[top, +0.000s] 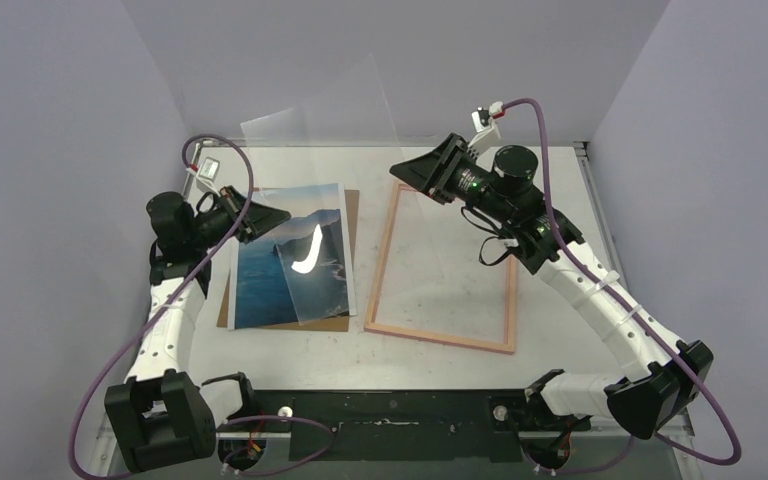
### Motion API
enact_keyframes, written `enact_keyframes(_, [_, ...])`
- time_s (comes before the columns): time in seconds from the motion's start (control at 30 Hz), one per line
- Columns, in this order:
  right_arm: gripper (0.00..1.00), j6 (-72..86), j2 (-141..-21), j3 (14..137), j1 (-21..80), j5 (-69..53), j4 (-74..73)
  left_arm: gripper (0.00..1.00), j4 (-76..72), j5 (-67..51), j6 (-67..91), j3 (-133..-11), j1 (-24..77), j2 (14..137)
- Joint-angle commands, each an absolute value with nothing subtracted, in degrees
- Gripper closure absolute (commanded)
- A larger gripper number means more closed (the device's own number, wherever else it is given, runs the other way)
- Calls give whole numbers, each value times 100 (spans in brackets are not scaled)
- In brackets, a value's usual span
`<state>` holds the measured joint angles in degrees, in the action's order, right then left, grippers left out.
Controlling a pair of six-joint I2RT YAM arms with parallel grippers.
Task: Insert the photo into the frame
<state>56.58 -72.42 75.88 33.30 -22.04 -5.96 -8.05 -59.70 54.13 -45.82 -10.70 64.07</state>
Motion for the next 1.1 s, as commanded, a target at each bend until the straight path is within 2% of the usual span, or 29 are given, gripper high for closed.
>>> enact_keyframes(0.0, [72,5591,-7196,7543,3335,-2549,-258,100,-894,-6144,5285,-4963,-1060,6259])
enact_keyframes(0.1, [69,5475,-7261,7526,3328,-2582,-403,100,-920,-6233,5347,-4989,-1056,6262])
enact_keyframes(0.2, [71,5314,-7295,7513,3286,-2542,-605,100,-948,-6321,5387,-5006,-1055,6258])
enact_keyframes(0.4, [92,4998,-7292,7619,3179,-2440,-1028,100,-667,-6338,5242,-5173,-1055,6294])
enact_keyframes(0.47, [95,4875,-7305,7670,3141,-2417,-1189,97,-273,-6286,4970,-5297,-1055,6338])
enact_keyframes(0.67, [95,4763,-7177,7371,3047,-2397,-1303,84,1639,-5798,3557,-5824,-837,6610])
enact_keyframes(0.77, [95,4801,-6997,7029,3016,-2327,-1218,77,2147,-5530,3184,-5928,-685,6830])
enact_keyframes(0.97, [95,4907,-6494,6314,2954,-1794,-1082,40,2872,-4705,2392,-6217,-92,7285])
enact_keyframes(1.07, [95,4980,-6261,5900,2850,-1516,-998,6,3351,-4234,1988,-6483,302,7685])
